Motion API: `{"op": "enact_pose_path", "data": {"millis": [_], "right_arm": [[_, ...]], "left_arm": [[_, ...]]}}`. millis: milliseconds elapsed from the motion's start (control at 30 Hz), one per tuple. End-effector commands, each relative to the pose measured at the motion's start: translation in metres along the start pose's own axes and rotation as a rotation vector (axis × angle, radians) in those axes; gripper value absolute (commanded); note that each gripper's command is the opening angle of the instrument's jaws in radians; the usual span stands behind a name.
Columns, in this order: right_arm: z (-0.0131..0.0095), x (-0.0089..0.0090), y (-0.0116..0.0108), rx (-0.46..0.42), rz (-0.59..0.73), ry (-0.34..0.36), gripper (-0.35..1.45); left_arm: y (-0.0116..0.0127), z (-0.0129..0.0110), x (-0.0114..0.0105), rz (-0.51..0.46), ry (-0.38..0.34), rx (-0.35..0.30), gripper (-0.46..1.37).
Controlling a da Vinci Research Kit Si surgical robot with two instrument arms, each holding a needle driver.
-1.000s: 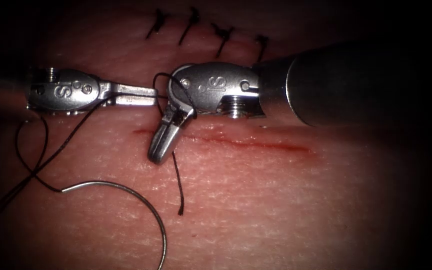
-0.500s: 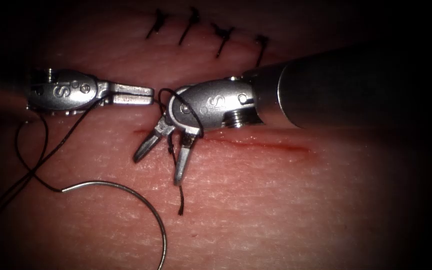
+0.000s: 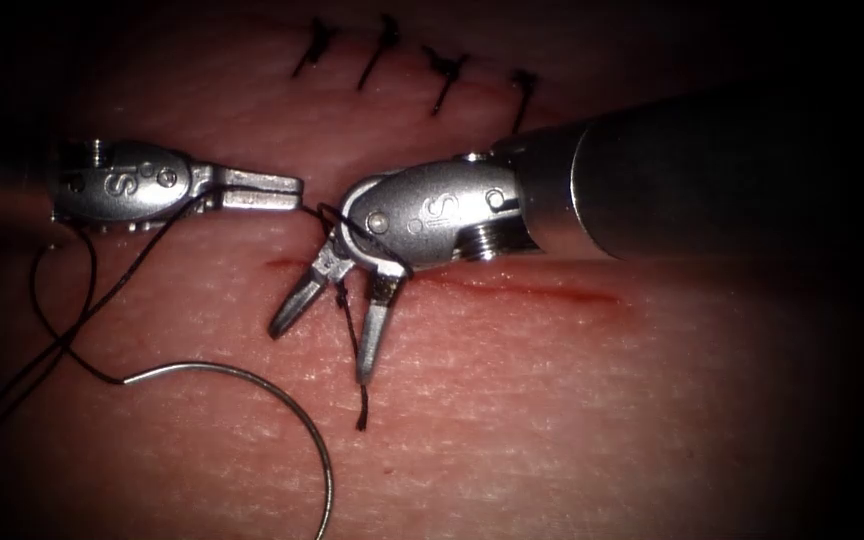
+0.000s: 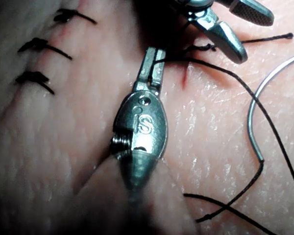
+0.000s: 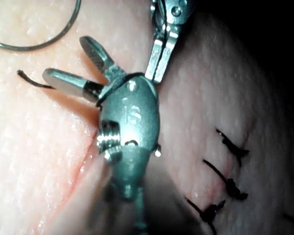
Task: Wound Closure
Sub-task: Pickup the tail of the suture using the right grasper.
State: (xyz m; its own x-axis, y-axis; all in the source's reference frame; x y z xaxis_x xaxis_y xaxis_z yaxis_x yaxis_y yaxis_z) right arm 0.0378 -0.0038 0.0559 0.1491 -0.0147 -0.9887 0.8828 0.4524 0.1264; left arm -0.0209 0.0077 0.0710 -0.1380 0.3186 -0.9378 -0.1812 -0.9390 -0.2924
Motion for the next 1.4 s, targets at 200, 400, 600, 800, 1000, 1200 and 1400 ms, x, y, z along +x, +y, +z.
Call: {"op": "enact_pose_path", "data": {"millis": [200,400,600,800,1000,1200,1400], "right_arm": [[0.0005,0.0004,-0.0006,0.024,-0.007,-0.006,0.95],[0.0012,0.0009,-0.0011,0.035,-0.014,-0.006,0.93],[0.0016,0.0007,-0.0015,0.047,-0.019,-0.019,0.86],[0.0023,0.0004,-0.002,0.06,-0.024,-0.034,0.86],[0.0035,-0.0004,-0.0026,0.083,-0.032,-0.072,0.81],[0.0043,-0.0013,-0.0028,0.087,-0.042,-0.092,0.8],[0.005,-0.0026,-0.0033,0.099,-0.04,-0.129,0.66]], "left_arm": [[0.0011,-0.0003,0.0008,-0.004,0.001,-0.012,-0.35],[0.002,-0.0003,0.0014,-0.014,0.002,-0.013,-0.35],[0.0023,-0.0003,0.0013,-0.014,0.003,-0.017,-0.35],[0.0024,-0.0004,0.0011,-0.012,0.003,-0.018,-0.35],[0.0024,-0.0005,0.001,-0.011,0.0,-0.019,-0.35],[0.0024,-0.0007,0.001,-0.01,0.0,-0.021,-0.35],[0.0023,-0.001,0.0009,-0.004,0.001,-0.028,-0.35]]}}
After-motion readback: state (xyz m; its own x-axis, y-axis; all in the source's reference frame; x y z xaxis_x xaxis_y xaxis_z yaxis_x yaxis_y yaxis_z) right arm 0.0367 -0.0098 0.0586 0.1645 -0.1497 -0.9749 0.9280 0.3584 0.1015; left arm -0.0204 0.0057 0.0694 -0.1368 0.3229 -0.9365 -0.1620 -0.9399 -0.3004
